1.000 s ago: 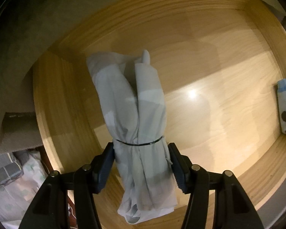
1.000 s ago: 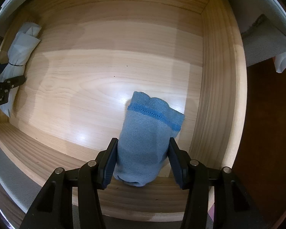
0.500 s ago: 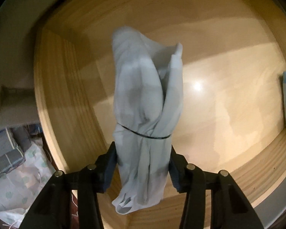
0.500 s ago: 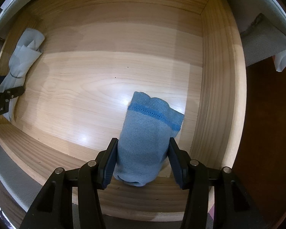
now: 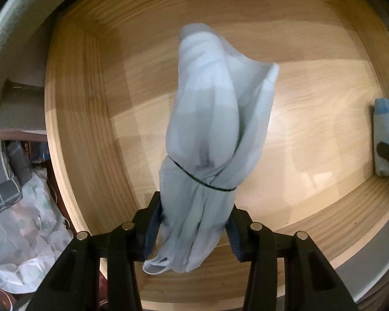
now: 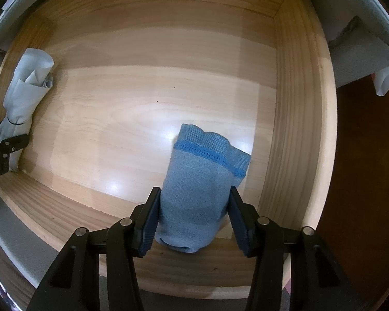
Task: Take underwear out of drawer
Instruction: 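Carry the grey-blue bundle up over the white box with the left gripper, then lower the bundle into the box and open the left gripper, then return the left gripper to the empty drawer while the right holds the sock, then lift the light blue sock up over the white box with the right gripper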
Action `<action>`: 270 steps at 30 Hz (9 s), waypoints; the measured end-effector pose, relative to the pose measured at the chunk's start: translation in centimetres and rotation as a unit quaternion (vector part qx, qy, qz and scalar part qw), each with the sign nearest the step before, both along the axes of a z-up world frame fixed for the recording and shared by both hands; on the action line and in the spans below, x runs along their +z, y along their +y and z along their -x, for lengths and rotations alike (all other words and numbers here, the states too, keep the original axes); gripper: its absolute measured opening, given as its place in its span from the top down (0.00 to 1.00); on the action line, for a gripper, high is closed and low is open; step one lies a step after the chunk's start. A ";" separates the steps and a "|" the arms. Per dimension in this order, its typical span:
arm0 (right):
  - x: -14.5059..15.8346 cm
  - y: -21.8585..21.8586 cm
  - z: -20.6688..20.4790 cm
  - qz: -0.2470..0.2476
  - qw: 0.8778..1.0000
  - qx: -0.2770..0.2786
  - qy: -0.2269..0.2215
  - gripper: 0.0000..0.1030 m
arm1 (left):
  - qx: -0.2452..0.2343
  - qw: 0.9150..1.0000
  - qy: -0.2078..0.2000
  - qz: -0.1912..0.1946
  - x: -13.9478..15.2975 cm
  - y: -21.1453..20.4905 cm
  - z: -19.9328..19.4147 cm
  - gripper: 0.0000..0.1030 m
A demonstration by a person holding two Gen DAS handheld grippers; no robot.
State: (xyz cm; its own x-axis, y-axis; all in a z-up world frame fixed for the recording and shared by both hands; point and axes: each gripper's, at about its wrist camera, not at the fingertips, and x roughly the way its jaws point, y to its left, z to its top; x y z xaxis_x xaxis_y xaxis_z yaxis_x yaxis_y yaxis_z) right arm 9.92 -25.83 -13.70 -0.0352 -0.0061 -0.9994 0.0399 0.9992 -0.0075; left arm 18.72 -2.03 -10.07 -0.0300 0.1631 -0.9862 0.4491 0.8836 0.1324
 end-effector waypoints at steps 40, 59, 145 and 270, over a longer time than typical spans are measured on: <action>0.3 0.3 1.4 0.000 1.000 -0.022 -0.007 0.61 | -0.005 0.995 -0.096 0.032 4.9 -2.3 4.4 0.63; 0.1 0.3 1.4 -0.001 1.000 -0.021 -0.007 0.61 | -0.058 0.989 -0.130 0.027 8.2 -3.8 6.9 0.63; -0.2 0.9 1.4 0.000 1.000 -0.022 -0.006 0.60 | 0.082 0.946 -0.252 0.187 23.4 -6.3 -11.5 0.47; 24.9 4.7 0.5 0.015 0.959 0.002 -0.283 0.61 | 0.210 0.927 -0.286 0.122 8.0 7.3 7.8 0.44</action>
